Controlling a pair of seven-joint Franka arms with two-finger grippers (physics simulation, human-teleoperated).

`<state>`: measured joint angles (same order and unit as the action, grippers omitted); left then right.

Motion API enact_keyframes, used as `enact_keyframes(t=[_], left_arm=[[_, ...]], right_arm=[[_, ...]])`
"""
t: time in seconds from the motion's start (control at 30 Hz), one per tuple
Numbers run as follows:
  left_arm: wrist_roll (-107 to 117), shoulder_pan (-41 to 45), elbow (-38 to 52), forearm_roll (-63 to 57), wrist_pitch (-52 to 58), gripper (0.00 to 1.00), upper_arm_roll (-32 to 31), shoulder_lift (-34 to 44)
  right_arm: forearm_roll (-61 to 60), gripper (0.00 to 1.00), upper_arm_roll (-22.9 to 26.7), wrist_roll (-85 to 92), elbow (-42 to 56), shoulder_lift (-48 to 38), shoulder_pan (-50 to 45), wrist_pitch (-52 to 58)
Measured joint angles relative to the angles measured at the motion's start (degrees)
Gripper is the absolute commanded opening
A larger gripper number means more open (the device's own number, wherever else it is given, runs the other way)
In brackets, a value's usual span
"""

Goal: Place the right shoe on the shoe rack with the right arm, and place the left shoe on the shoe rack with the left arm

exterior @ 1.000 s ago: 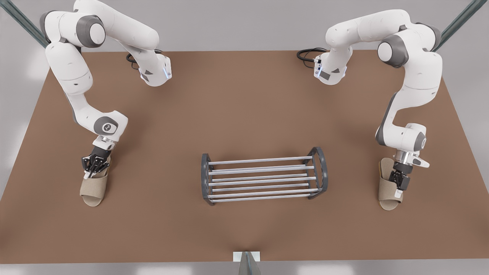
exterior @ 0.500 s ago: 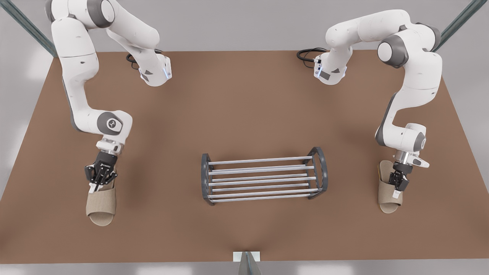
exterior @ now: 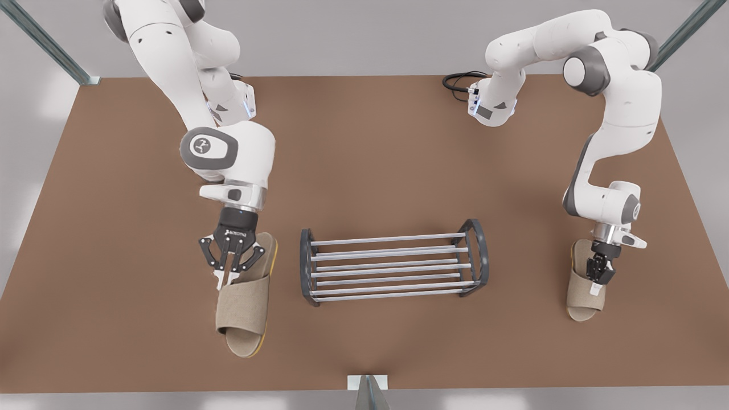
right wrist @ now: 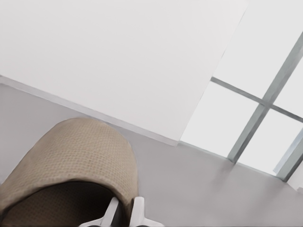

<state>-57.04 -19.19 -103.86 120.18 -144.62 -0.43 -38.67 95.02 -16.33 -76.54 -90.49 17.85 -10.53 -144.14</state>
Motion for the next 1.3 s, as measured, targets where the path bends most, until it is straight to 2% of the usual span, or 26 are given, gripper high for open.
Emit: enact_keyframes(t=[0.17, 0.23, 0.33, 0.47, 0.77, 1.07, 1.1, 1.13, 1.3], left_arm=[[1.4, 0.2, -2.5, -1.3, -0.7, 0.28, 0.0, 4.8], [2.9, 0.6, -3.3, -5.2, -1.2, 0.28, 0.0, 7.3], [7.3, 1.1, -4.6, -14.3, -1.6, 0.21, 0.0, 9.4], [14.0, 1.3, -5.8, -20.6, -1.7, 0.22, -1.6, 9.8], [30.9, 1.3, -6.1, -28.8, -1.0, 0.22, -3.1, 9.6], [43.0, 1.2, -5.5, -33.4, 0.1, 0.22, -2.9, 9.0], [44.0, 1.2, -5.5, -33.5, 0.2, 0.22, -2.9, 8.9], [44.9, 1.2, -5.5, -33.6, 0.3, 0.22, -2.9, 8.8], [49.0, 1.2, -5.5, -33.8, 0.4, 0.22, -3.0, 8.5]], right_arm=[[-6.3, 0.21, 0.3, 12.3, 10.7, 6.9, -15.0, 9.7], [-6.4, 0.21, 0.4, 16.8, 11.5, 9.8, -17.9, 12.1], [-4.5, 0.21, 0.7, 23.2, 11.7, 13.4, -20.8, 14.6], [-3.0, 0.21, 2.5, 31.4, 11.9, 18.3, -24.4, 17.4], [0.6, 0.21, 3.0, 43.5, 6.3, 20.4, -23.4, 22.3], [0.8, 0.21, 2.1, 48.3, 6.6, 21.0, -23.2, 23.8], [0.8, 0.35, 2.0, 48.6, 6.6, 21.0, -23.1, 24.1], [0.9, 1.0, 1.5, 48.8, 6.6, 21.1, -23.1, 24.5], [2.2, 1.0, 1.0, 47.8, 6.7, 21.1, -23.0, 26.3]])
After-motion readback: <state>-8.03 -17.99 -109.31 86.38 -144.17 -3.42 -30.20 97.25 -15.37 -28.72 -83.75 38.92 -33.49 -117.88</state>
